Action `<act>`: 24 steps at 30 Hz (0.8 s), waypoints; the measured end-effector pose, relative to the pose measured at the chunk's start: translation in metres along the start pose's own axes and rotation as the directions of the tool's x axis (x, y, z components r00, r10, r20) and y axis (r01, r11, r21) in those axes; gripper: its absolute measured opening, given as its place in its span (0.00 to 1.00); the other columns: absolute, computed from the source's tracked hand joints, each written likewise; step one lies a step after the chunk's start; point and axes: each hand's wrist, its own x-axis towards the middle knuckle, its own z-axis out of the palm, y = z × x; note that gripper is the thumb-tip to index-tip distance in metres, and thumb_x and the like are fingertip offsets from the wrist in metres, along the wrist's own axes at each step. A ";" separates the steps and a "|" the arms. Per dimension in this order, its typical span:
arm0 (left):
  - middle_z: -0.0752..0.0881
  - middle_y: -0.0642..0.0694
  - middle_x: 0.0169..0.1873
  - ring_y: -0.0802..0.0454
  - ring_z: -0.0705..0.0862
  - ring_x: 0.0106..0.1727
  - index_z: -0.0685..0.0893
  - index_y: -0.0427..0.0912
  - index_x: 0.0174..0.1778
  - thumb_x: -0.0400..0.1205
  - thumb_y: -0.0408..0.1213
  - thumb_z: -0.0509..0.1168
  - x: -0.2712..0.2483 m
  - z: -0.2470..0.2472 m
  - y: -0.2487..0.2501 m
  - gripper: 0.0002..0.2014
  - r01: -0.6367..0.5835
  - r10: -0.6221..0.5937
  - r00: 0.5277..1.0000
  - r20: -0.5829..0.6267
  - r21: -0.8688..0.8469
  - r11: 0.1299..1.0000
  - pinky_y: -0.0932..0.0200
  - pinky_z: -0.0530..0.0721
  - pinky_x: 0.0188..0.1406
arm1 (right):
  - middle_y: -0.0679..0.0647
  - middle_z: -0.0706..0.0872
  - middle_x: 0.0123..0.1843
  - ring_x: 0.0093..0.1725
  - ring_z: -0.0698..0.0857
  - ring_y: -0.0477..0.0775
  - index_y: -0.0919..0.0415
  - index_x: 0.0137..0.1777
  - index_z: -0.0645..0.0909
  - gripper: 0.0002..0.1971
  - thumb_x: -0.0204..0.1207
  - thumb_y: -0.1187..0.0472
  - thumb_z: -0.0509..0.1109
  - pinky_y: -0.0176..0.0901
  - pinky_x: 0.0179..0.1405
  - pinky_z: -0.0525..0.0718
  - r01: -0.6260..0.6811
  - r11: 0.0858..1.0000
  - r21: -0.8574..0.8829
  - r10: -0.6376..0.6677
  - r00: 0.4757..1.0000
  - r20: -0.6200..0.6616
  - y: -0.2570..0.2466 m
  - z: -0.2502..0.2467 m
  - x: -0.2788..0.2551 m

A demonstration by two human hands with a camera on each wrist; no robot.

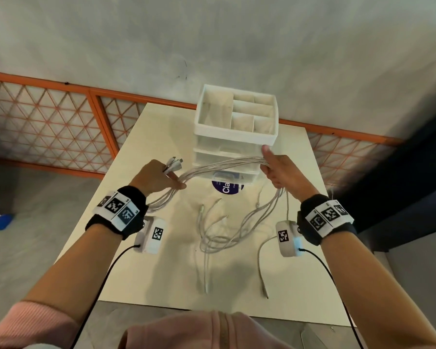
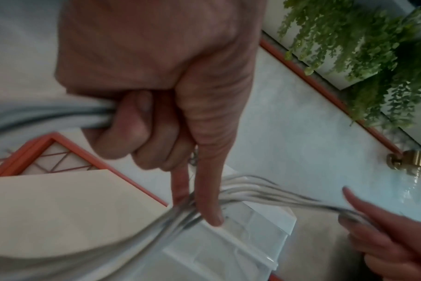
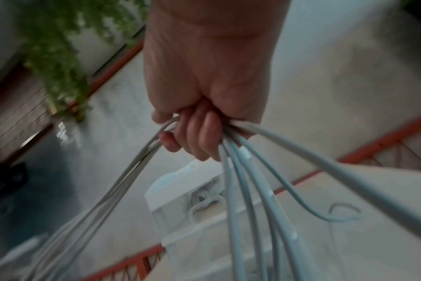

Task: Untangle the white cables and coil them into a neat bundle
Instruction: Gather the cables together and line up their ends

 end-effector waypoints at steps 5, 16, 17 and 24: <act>0.65 0.56 0.09 0.56 0.62 0.16 0.87 0.47 0.43 0.69 0.48 0.78 -0.004 0.000 0.002 0.13 -0.080 0.069 0.997 -0.045 -0.318 0.945 0.65 0.59 0.19 | 0.61 0.77 0.28 0.29 0.75 0.55 0.63 0.27 0.72 0.25 0.80 0.46 0.62 0.45 0.36 0.72 0.003 0.847 -0.532 -0.022 0.999 -0.028 0.014 0.009 0.006; 0.56 0.57 0.17 0.62 0.52 0.16 0.86 0.56 0.36 0.85 0.59 0.49 -0.027 0.049 0.047 0.23 0.082 0.264 0.843 0.470 -0.595 0.799 0.68 0.49 0.13 | 0.46 0.70 0.21 0.22 0.67 0.45 0.60 0.29 0.76 0.26 0.86 0.51 0.49 0.31 0.24 0.65 0.181 0.954 -0.240 -0.130 0.968 0.213 -0.043 0.041 -0.005; 0.56 0.58 0.16 0.62 0.52 0.16 0.84 0.55 0.32 0.85 0.60 0.48 -0.029 0.052 0.048 0.25 0.101 0.257 0.835 0.486 -0.594 0.798 0.68 0.49 0.13 | 0.45 0.69 0.20 0.20 0.66 0.44 0.61 0.30 0.76 0.26 0.86 0.52 0.49 0.27 0.21 0.64 0.188 0.960 -0.209 -0.141 0.965 0.221 -0.045 0.039 -0.004; 0.59 0.56 0.15 0.60 0.53 0.16 0.66 0.49 0.30 0.84 0.56 0.54 -0.033 0.040 0.064 0.20 -0.087 0.324 0.877 0.354 -0.546 0.833 0.69 0.52 0.13 | 0.54 0.65 0.21 0.19 0.67 0.48 0.63 0.29 0.70 0.35 0.81 0.34 0.42 0.38 0.30 0.72 0.131 0.984 -0.122 -0.110 0.980 0.166 -0.022 0.032 -0.007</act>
